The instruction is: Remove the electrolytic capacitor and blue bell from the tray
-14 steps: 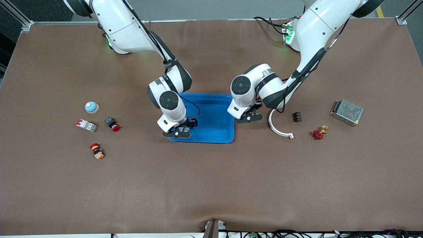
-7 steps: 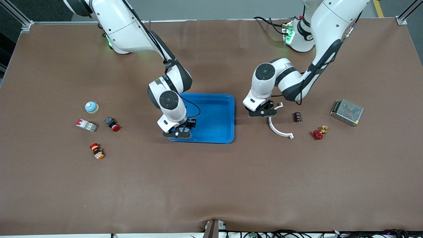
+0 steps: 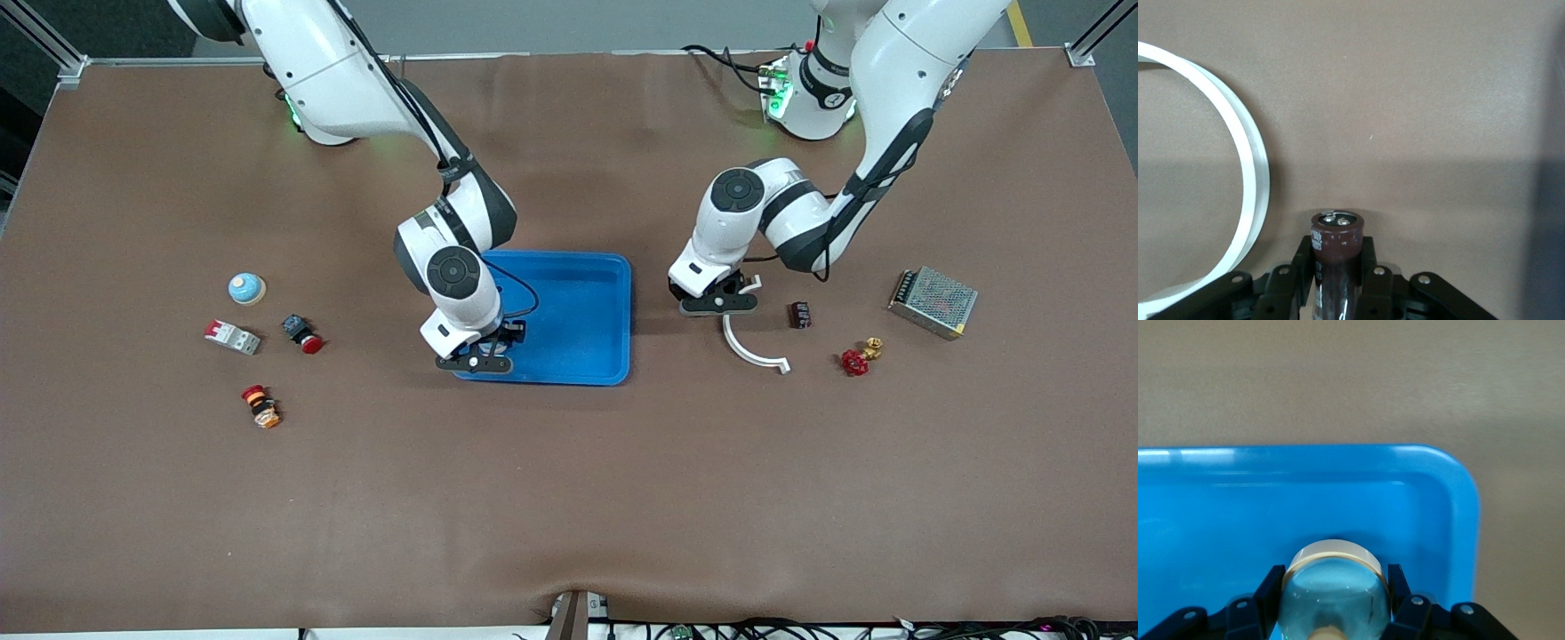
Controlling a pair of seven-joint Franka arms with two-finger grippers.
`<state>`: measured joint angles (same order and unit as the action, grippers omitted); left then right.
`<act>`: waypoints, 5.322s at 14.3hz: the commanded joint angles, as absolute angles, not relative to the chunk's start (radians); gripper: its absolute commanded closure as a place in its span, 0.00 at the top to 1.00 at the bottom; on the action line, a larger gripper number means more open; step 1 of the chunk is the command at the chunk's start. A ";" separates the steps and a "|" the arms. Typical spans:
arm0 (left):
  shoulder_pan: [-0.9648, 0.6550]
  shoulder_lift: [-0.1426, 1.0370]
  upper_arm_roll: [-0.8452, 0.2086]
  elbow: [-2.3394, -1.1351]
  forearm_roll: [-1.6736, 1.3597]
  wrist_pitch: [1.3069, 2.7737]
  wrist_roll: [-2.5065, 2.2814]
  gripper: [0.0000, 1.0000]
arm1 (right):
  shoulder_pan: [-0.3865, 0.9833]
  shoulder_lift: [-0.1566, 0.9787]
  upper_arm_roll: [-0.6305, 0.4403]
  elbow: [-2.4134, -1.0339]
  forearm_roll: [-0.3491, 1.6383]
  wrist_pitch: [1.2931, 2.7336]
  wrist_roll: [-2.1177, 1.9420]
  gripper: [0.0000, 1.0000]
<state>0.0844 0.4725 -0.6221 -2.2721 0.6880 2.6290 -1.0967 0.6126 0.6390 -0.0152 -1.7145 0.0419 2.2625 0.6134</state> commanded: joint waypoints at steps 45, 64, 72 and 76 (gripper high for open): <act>0.469 0.554 -0.670 -1.913 0.479 2.375 -0.680 1.00 | -0.186 0.667 -0.011 -1.749 -0.055 2.416 -1.256 0.32; 0.706 0.626 -0.664 -1.560 0.310 2.017 -0.104 1.00 | -0.097 0.530 -0.006 -1.628 -0.015 1.996 -0.901 1.00; 0.693 0.592 -0.651 -1.525 0.308 1.945 -0.072 1.00 | 0.023 0.415 -0.003 -1.267 -0.041 1.382 -0.469 1.00; 0.536 0.487 -0.414 -1.517 0.117 1.888 0.047 1.00 | 0.026 0.272 -0.005 -1.310 -0.015 1.328 -0.177 1.00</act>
